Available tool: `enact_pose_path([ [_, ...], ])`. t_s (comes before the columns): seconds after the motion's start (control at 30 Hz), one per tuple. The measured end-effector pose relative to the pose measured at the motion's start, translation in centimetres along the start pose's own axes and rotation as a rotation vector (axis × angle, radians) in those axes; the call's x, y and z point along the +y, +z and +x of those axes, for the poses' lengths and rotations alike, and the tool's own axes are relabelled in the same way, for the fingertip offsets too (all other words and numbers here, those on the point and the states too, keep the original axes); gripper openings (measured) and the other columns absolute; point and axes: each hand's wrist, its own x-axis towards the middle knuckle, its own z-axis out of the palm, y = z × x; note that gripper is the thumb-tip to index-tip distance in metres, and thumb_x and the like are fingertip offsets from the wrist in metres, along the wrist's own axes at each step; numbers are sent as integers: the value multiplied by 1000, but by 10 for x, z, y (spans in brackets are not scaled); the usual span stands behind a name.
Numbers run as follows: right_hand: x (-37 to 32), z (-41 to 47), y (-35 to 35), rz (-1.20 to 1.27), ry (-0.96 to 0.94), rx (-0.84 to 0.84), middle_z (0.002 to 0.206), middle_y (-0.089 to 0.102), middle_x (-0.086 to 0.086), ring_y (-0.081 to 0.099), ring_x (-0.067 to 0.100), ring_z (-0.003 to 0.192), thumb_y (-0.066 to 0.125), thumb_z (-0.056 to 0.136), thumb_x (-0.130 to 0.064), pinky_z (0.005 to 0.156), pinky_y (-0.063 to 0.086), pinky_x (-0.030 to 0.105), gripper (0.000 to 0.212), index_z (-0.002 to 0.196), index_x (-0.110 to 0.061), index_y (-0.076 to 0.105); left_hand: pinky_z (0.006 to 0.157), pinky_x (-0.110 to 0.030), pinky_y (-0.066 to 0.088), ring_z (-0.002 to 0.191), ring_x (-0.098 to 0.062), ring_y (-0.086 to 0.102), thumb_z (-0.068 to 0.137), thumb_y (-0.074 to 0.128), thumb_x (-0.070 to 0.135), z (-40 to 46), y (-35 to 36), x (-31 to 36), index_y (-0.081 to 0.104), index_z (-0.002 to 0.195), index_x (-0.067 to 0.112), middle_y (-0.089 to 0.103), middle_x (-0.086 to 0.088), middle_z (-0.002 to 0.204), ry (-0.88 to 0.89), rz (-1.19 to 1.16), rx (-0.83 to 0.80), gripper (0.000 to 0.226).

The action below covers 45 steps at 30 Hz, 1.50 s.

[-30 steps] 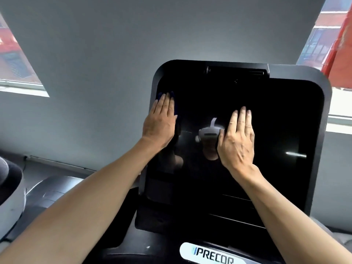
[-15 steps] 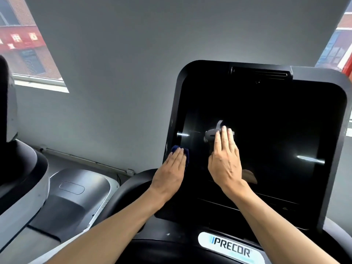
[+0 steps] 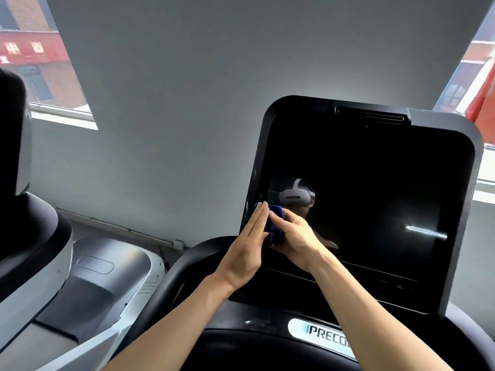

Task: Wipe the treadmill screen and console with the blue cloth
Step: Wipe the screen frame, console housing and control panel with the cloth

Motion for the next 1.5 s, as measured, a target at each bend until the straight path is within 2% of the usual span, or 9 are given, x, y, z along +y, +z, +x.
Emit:
enact_pose_path([
  [0.27, 28, 3, 19, 60, 47, 60, 108, 72, 23, 72, 34, 96, 61, 96, -2, 82, 59, 43, 18, 113, 0, 65, 95, -3, 37, 127, 5, 47, 81, 82, 47, -29, -30, 0, 31, 156, 26, 46, 21, 142, -613, -159, 143, 93],
  [0.4, 44, 2, 26, -92, 48, 74, 98, 73, 17, 72, 30, 88, 66, 92, -1, 77, 60, 44, 13, 105, -2, 64, 98, -31, 55, 105, -4, 67, 80, 86, 24, -47, -37, -29, 56, 131, 24, 68, 8, 120, -772, -345, 158, 59],
  [0.53, 58, 2, 14, -415, -37, 101, 109, 73, -2, 73, 20, 91, 73, 86, -3, 72, 59, 35, 17, 81, -13, 61, 80, -11, 51, 99, -2, 62, 78, 70, -4, -62, -44, -38, 56, 119, 23, 64, 4, 116, -787, -319, 113, 50],
  [0.73, 80, -3, 16, -714, -14, 51, 94, 75, 4, 73, 15, 84, 85, 79, -18, 76, 60, 33, 42, 112, -23, 60, 74, -15, 46, 96, -9, 58, 83, 62, -7, -75, -46, -56, 49, 99, 25, 56, 2, 108, -819, -242, 266, 37],
  [0.83, 86, 3, 25, -928, -77, 117, 84, 74, -4, 70, 8, 74, 84, 80, -29, 71, 57, 27, 23, 98, -29, 70, 79, -10, 44, 96, -4, 55, 85, 58, -10, -74, -42, -64, 52, 91, 27, 50, 6, 108, -705, -103, 333, 38],
  [1.03, 101, 9, 40, -1066, -148, 309, 83, 67, -10, 64, 6, 78, 81, 84, -27, 66, 49, 18, 16, 94, -26, 69, 105, -23, 35, 126, -26, 41, 99, 59, 13, -65, -2, -90, 66, 129, 10, 47, -12, 134, -555, 212, 223, 31],
  [1.23, 101, 9, 29, -1237, -191, 264, 95, 62, -8, 59, 5, 86, 75, 87, -27, 73, 46, 14, 19, 104, -22, 70, 124, -34, 20, 154, -20, 16, 109, 34, 40, -65, 30, -94, 18, 162, 20, 20, -4, 168, -680, -85, -16, 59],
  [1.37, 87, 8, 16, -1473, -447, 310, 128, 56, 3, 53, 18, 118, 64, 87, -20, 99, 51, 36, 42, 128, -10, 61, 128, -44, 4, 157, -19, -8, 108, 30, 47, -70, 42, -100, 2, 163, 22, 4, 5, 171, -638, -26, -24, 66],
  [1.5, 63, 30, 8, -1932, -545, 315, 168, 8, 16, 6, 29, 156, 62, 91, -37, 124, 23, 41, 88, 158, -1, 19, 128, -36, 7, 156, -12, -7, 109, 33, 42, -63, 54, -103, -1, 162, 15, -1, 2, 171, -593, 8, 32, 69],
])
